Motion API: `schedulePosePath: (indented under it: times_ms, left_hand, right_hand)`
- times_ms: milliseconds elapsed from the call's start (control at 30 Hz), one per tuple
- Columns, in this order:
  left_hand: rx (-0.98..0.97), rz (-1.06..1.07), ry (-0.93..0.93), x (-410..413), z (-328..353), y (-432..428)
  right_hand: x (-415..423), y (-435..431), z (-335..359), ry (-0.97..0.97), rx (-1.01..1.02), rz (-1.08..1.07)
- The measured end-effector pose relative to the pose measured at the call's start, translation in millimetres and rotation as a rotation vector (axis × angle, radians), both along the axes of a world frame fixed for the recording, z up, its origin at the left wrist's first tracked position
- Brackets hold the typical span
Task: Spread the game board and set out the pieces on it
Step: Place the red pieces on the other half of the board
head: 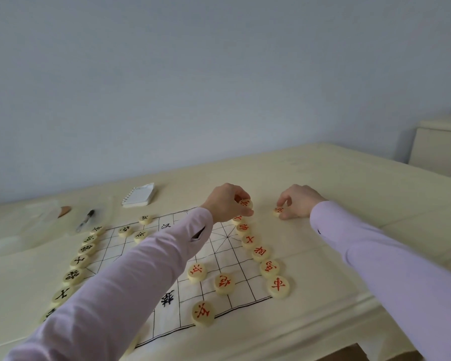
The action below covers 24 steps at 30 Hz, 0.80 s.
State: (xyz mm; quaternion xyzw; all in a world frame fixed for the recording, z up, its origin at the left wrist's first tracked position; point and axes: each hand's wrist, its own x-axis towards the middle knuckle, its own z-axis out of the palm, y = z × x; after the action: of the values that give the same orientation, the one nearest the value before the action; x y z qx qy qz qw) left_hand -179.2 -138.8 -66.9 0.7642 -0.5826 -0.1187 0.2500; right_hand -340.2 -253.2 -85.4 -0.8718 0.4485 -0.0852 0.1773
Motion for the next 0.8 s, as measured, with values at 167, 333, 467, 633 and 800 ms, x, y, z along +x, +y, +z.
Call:
schedulePosePath:
  times_ms: [167,333,467,633,800]
  left_hand:
    - [-0.007,0.009,0.009,5,0,5]
    - [-0.019,0.017,0.013,11,0,8]
    - [-0.016,0.016,0.003,13,0,10]
    - [-0.026,0.021,0.008,20,3,17]
    - [-0.012,0.026,-0.012,32,7,32]
  right_hand:
    - [-1,-1,0,-0.035,0.055,-0.041]
    - [4,-2,6,-0.148,0.021,-0.092]
    - [14,4,1,-0.169,-0.028,-0.025]
    - [21,10,-2,-0.065,-0.018,-0.001]
    - [27,18,-1,-0.047,-0.093,-0.028]
